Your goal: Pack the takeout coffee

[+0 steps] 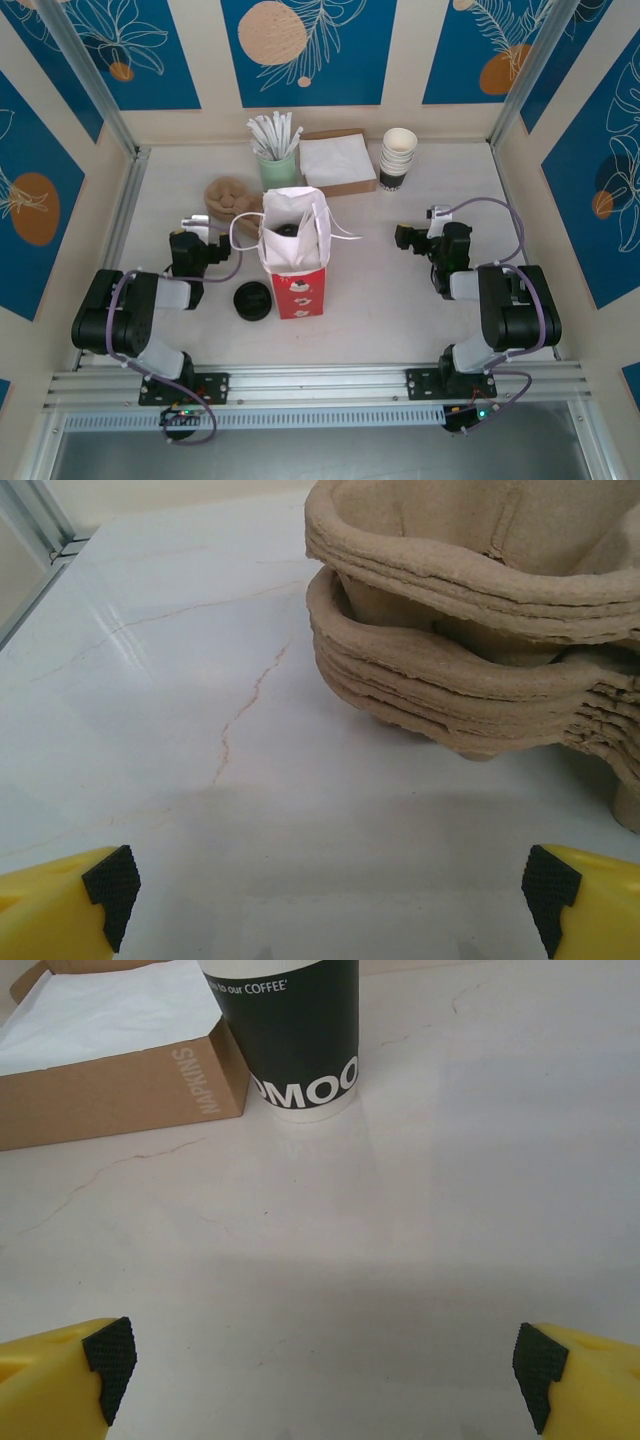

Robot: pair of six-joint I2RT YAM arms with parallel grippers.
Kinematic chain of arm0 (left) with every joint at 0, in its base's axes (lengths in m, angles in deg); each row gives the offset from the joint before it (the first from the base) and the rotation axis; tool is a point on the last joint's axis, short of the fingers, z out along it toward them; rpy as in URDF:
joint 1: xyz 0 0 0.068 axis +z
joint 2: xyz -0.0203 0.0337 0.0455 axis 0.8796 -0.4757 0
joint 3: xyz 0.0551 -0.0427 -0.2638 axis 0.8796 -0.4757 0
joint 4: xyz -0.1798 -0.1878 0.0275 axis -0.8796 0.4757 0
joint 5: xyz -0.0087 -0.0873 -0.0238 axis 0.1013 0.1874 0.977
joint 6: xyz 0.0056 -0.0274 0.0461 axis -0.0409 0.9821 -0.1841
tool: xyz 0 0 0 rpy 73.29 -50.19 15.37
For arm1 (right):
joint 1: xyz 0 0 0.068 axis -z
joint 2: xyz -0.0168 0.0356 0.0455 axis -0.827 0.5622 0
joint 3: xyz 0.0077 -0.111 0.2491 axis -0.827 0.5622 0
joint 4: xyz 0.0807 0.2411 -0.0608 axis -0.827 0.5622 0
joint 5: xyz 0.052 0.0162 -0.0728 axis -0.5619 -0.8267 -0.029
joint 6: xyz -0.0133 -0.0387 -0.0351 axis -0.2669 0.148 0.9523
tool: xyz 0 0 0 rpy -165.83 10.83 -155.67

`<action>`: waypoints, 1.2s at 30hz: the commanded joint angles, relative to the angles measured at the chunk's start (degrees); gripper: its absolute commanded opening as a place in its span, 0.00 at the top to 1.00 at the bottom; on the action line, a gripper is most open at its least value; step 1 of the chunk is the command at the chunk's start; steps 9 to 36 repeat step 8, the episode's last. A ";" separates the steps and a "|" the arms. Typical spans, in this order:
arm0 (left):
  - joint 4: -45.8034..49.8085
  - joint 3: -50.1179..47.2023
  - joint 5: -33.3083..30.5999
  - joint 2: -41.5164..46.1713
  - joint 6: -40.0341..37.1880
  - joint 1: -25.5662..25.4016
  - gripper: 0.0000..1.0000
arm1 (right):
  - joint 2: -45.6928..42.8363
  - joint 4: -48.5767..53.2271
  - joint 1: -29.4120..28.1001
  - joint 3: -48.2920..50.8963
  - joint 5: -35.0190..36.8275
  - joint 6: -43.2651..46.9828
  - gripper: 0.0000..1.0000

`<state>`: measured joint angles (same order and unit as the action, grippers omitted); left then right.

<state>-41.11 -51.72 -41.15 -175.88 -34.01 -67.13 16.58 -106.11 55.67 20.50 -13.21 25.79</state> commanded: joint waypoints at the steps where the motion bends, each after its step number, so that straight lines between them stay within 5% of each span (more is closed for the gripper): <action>1: -1.36 1.07 1.18 0.22 -0.54 -0.30 0.01 | 0.07 -1.20 0.33 -1.21 -0.88 1.15 0.01; 36: -0.91 1.19 2.24 0.27 -0.35 0.12 0.01 | 0.03 -1.22 0.29 -1.17 -0.88 1.15 0.01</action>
